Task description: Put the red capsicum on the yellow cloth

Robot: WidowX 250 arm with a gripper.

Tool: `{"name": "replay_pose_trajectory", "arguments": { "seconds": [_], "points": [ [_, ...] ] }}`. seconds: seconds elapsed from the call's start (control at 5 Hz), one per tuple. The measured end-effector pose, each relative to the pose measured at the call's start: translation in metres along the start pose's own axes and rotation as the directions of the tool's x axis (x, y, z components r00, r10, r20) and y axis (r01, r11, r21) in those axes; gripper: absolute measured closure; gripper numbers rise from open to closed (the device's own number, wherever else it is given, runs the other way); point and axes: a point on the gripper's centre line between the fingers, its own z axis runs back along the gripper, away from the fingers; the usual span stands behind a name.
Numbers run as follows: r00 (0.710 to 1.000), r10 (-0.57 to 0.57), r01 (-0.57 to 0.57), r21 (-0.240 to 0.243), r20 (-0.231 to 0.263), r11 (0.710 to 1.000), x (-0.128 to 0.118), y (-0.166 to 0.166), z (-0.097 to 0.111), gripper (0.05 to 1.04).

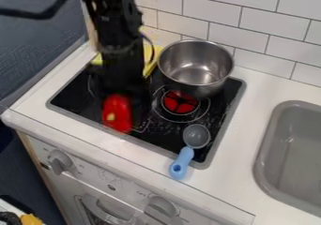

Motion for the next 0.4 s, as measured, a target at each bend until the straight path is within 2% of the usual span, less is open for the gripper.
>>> {"name": "replay_pose_trajectory", "arguments": {
  "seconds": [0.2, 0.4],
  "points": [
    [0.997, 0.062, -0.062, 0.005, 0.05, 0.998, 0.028, 0.017, 0.011, 0.175],
    [0.989, 0.123, -0.128, 0.057, 0.083, 0.99, 0.065, 0.037, 0.014, 0.175]
  ]
}}
